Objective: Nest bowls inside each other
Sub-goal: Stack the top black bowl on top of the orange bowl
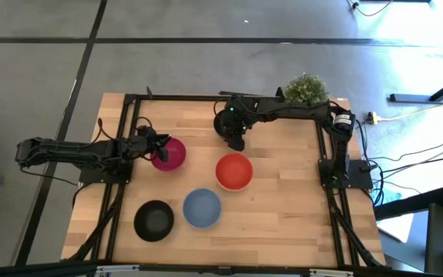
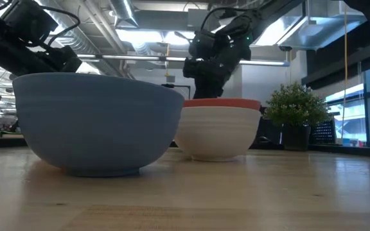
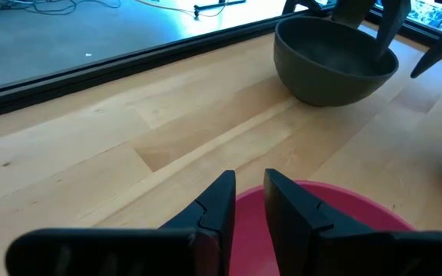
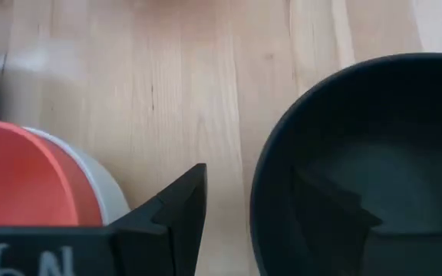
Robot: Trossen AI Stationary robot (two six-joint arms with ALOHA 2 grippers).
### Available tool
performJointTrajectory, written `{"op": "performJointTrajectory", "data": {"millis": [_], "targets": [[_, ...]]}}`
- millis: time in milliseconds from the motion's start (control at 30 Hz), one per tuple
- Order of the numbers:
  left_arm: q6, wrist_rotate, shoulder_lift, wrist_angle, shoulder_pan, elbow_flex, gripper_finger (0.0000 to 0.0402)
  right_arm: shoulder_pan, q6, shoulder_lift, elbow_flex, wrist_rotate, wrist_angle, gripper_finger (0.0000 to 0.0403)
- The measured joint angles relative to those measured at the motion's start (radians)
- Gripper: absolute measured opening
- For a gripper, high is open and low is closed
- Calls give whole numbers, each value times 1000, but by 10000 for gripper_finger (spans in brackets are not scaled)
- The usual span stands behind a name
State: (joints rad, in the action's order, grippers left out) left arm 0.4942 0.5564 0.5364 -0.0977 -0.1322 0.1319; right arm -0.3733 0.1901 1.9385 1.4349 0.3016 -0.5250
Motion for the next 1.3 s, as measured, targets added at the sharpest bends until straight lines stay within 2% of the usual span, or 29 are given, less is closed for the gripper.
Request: {"op": "performJointTrajectory", "data": {"millis": [400,700,1300], "targets": [[1,0,0,0,0,0,65,-22,-24,1,0,16,14,187],[0,0,0,0,0,0,65,-31,-24,32,0,53,23,159],[1,0,0,-3,0,0,65,-36,-28,76,0,59,48,149]]}}
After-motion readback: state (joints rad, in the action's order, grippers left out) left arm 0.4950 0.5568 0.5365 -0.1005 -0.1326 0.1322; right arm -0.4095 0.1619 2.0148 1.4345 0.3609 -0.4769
